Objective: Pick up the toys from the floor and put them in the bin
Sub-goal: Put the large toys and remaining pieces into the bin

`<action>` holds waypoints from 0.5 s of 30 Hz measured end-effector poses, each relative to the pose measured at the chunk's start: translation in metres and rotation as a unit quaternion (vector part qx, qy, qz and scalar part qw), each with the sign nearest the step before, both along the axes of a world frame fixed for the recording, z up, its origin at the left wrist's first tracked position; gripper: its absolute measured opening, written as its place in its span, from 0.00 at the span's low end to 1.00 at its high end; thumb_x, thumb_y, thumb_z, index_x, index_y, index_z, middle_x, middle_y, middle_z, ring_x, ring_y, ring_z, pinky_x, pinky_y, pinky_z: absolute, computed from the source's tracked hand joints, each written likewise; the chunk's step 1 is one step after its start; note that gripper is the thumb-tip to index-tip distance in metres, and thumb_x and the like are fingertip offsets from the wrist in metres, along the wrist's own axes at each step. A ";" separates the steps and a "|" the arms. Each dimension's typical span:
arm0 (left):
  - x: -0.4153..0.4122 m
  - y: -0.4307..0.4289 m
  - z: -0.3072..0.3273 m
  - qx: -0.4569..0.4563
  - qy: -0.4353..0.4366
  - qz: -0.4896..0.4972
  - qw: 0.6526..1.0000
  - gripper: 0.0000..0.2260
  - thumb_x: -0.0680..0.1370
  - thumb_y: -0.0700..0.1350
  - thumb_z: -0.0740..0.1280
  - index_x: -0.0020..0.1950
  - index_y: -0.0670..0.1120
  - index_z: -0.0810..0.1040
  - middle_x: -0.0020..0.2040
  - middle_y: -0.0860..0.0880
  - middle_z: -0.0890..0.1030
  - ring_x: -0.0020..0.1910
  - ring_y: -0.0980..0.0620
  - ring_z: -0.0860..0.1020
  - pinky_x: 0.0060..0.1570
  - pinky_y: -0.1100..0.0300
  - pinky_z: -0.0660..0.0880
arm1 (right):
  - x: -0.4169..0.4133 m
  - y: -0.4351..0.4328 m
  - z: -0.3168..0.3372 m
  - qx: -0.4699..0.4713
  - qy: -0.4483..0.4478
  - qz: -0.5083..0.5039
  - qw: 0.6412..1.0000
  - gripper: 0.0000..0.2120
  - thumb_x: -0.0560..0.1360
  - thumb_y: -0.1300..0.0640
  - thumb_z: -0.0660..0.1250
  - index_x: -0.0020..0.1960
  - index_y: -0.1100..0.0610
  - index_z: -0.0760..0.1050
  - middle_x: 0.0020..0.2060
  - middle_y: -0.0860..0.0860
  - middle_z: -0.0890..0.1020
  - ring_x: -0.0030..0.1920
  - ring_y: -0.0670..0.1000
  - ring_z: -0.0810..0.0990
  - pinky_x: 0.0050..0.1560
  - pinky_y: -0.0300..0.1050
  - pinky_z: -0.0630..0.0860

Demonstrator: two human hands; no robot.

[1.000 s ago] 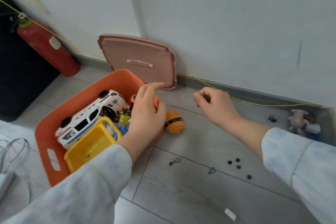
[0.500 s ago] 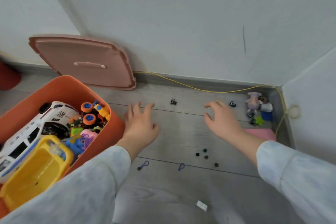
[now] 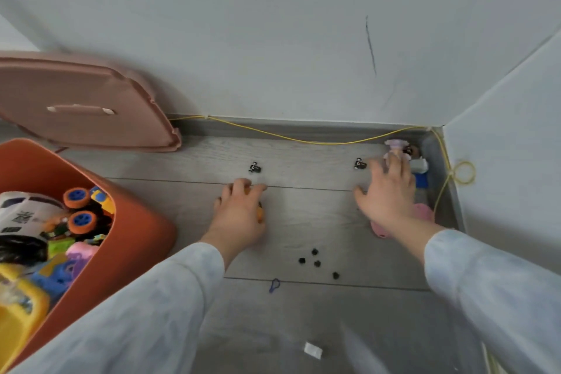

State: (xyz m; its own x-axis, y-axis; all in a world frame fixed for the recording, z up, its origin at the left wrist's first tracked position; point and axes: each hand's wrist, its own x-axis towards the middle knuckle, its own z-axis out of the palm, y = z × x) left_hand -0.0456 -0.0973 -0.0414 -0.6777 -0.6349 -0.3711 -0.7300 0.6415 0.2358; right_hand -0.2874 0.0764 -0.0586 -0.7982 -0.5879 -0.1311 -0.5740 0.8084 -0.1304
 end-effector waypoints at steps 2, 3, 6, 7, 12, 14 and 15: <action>-0.015 0.003 0.000 -0.001 0.012 -0.010 1.000 0.34 0.70 0.54 0.69 0.75 0.60 0.61 0.74 0.47 0.60 0.71 0.42 0.59 0.66 0.43 0.63 | -0.009 0.005 -0.001 -0.009 0.001 -0.018 1.000 0.33 0.69 0.44 0.71 0.71 0.50 0.66 0.76 0.62 0.59 0.76 0.66 0.54 0.71 0.66 0.61; -0.022 0.002 -0.002 -0.002 0.014 -0.012 1.000 0.34 0.70 0.57 0.68 0.75 0.60 0.61 0.74 0.47 0.59 0.72 0.42 0.58 0.67 0.42 0.62 | -0.014 0.008 -0.001 -0.014 -0.001 -0.030 0.999 0.34 0.69 0.44 0.71 0.72 0.50 0.64 0.75 0.61 0.58 0.76 0.66 0.54 0.70 0.67 0.63; -0.037 -0.005 -0.006 -0.029 0.022 0.002 0.999 0.36 0.69 0.66 0.65 0.75 0.61 0.59 0.76 0.45 0.55 0.75 0.41 0.53 0.69 0.40 0.59 | -0.027 0.015 -0.001 -0.029 -0.019 -0.050 0.998 0.42 0.69 0.42 0.72 0.77 0.48 0.57 0.76 0.59 0.56 0.75 0.66 0.53 0.65 0.68 0.66; -0.046 -0.007 -0.009 -0.035 0.022 0.007 0.999 0.37 0.68 0.68 0.65 0.75 0.61 0.58 0.77 0.45 0.53 0.76 0.40 0.51 0.69 0.38 0.58 | -0.036 0.019 -0.003 -0.033 -0.027 -0.058 0.997 0.44 0.68 0.42 0.73 0.78 0.47 0.55 0.76 0.60 0.55 0.75 0.66 0.54 0.67 0.67 0.65; -0.074 -0.021 -0.021 -0.008 -0.025 0.040 0.999 0.41 0.66 0.71 0.66 0.75 0.65 0.54 0.80 0.44 0.41 0.78 0.33 0.40 0.70 0.30 0.51 | -0.067 0.025 -0.009 -0.042 -0.069 -0.049 0.996 0.48 0.65 0.38 0.76 0.77 0.46 0.55 0.74 0.65 0.58 0.74 0.67 0.58 0.72 0.60 0.59; -0.083 -0.023 -0.026 0.024 -0.025 0.065 0.997 0.40 0.66 0.69 0.67 0.75 0.65 0.56 0.80 0.44 0.44 0.78 0.34 0.44 0.69 0.31 0.56 | -0.075 0.022 -0.009 -0.038 -0.074 -0.031 0.996 0.47 0.64 0.37 0.76 0.76 0.43 0.56 0.73 0.63 0.60 0.72 0.67 0.61 0.71 0.58 0.60; -0.086 -0.025 -0.028 0.039 -0.021 0.075 0.996 0.39 0.65 0.68 0.67 0.74 0.63 0.60 0.80 0.44 0.48 0.77 0.35 0.49 0.69 0.34 0.60 | -0.080 0.019 -0.009 -0.029 -0.074 -0.021 0.997 0.46 0.64 0.36 0.75 0.76 0.40 0.56 0.73 0.62 0.60 0.72 0.67 0.61 0.71 0.58 0.60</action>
State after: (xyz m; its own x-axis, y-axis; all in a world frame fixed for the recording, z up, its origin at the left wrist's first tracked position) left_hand -0.1319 -0.1222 -0.0691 -0.5593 -0.6963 -0.4499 -0.8271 0.5048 0.2471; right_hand -0.3674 0.0953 -0.0680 -0.7963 -0.5648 -0.2168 -0.5113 0.8198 -0.2579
